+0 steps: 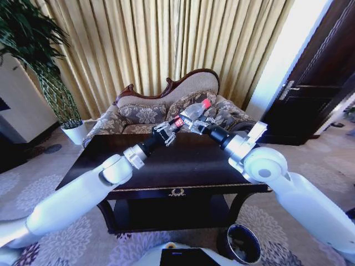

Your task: Move to the front of the table and place the trash on the table into the trash bin.

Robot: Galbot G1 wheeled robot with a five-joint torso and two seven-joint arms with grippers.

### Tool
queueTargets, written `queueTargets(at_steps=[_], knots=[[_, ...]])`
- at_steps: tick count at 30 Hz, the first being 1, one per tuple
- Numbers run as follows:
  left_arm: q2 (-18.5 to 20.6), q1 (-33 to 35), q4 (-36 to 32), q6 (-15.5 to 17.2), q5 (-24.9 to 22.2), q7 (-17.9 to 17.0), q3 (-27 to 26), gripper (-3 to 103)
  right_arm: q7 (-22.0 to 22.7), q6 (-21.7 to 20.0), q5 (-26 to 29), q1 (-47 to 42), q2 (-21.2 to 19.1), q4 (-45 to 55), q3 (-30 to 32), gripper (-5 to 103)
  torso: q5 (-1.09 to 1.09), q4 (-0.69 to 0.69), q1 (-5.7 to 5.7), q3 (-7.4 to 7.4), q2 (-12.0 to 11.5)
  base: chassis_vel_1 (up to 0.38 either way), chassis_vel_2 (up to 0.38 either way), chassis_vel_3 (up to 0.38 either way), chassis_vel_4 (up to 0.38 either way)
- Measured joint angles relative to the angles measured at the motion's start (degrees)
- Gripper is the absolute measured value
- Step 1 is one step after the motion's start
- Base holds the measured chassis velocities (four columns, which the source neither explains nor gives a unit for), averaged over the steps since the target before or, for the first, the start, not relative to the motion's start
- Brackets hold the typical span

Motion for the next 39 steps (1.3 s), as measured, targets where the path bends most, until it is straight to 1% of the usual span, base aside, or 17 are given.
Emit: queueTargets(at_steps=[6,7,8,10,11,12,13,15,16,18,21,24,27,30,35,36,39], knots=[[-0.8,-1.03,0.19,0.13,-0.14,-0.01,1.74,22,0.02,-0.02,0.21,-0.01,-0.12,-0.12,0.46,100,0.0,0.0,0.0,0.0,0.0,0.0,0.0,0.0,0.0],[-1.02,-1.15,0.28,0.2,-0.15,-0.01,2.18,22,0.03,-0.03,0.23,-0.12,-0.15,-0.12,0.6,103,0.01,0.0,0.0,0.0,0.0,0.0,0.0,0.0,0.0],[-1.07,-1.2,0.31,0.22,-0.15,-0.01,2.31,22,0.03,-0.03,0.23,-0.16,-0.15,-0.13,0.67,100,0.0,0.0,0.0,0.0,0.0,0.0,0.0,0.0,0.0],[-1.15,-1.27,0.37,0.28,-0.16,-0.02,2.49,22,0.03,-0.03,0.22,-0.21,-0.15,-0.13,0.74,100,0.01,0.0,0.0,0.0,0.0,0.0,0.0,0.0,0.0],[-1.26,-1.32,0.45,0.36,-0.16,-0.02,2.84,22,0.03,-0.02,0.21,-0.33,-0.16,-0.12,0.83,95,0.0,0.0,0.0,0.0,0.0,0.0,0.0,0.0,0.0],[-1.36,-1.35,0.49,0.36,-0.16,0.01,2.97,22,0.04,-0.01,0.07,-0.57,-0.27,-0.04,1.11,85,0.0,0.0,0.0,0.0,0.0,0.0,0.0,0.0,0.0],[-1.46,-1.36,0.6,0.61,-0.16,0.05,3.05,20,0.05,0.06,-0.15,-1.2,-0.47,0.24,1.71,68,0.0,0.0,0.0,0.0,0.0,0.0,0.0,0.0,0.0],[-1.5,-1.36,0.61,0.68,-0.16,0.14,3.13,20,0.05,0.08,-0.21,-1.41,-0.51,0.36,1.88,68,0.0,0.0,0.0,0.0,0.0,0.0,0.0,0.0,0.0],[-1.58,-1.41,0.64,0.7,-0.16,0.18,3.17,20,0.04,0.09,-0.3,-1.66,-0.54,0.5,2.06,60,0.0,0.0,0.0,0.0,0.0,0.0,0.0,0.0,0.0],[-1.65,-1.49,0.67,0.7,-0.16,0.19,3.27,20,0.04,0.11,-0.46,-1.94,-0.57,0.56,2.28,60,0.0,0.0,0.0,0.0,0.0,0.0,0.0,0.0,0.0],[-1.82,-1.65,0.71,0.71,-0.16,0.23,3.43,20,0.0,0.13,-0.67,-2.46,-0.72,0.81,2.74,53,0.0,0.0,0.0,0.0,0.0,0.0,0.0,0.0,0.0],[-2.16,-1.82,0.87,0.7,-0.16,0.26,3.55,20,-0.08,0.13,-0.78,-2.97,-1.0,1.09,3.34,43,0.0,0.0,0.0,0.0,0.0,0.0,0.0,0.0,0.0],[-2.43,-1.83,0.96,0.72,-0.17,0.26,3.63,20,-0.18,0.13,-0.78,-3.53,-1.19,1.38,3.92,38,0.0,0.0,0.0,0.0,0.0,0.0,0.0,0.0,0.0],[-2.55,-1.81,0.92,0.93,-0.35,0.02,3.74,20,-0.24,0.13,-0.81,-4.24,-1.36,1.65,4.55,38,0.0,0.0,0.0,0.0,0.0,0.0,0.0,0.0,0.0],[-2.46,-1.29,0.22,2.91,-1.06,-2.22,3.81,20,-0.67,0.15,-0.9,-6.63,-1.78,2.61,6.74,37,0.0,0.0,0.0,0.0,0.0,0.0,0.0,0.0,0.0],[-2.32,-1.21,0.09,3.44,-1.11,-2.94,3.72,17,-0.75,0.14,-0.94,-7.35,-1.86,2.85,7.58,36,0.0,0.0,0.0,0.0,0.0,0.0,0.0,0.0,0.0],[-2.14,-1.2,-0.03,3.91,-1.2,-3.32,3.54,27,-0.8,0.14,-0.97,-8.17,-1.91,3.07,8.59,34,0.0,0.0,0.0,0.0,0.0,0.0,0.0,0.0,0.0]])
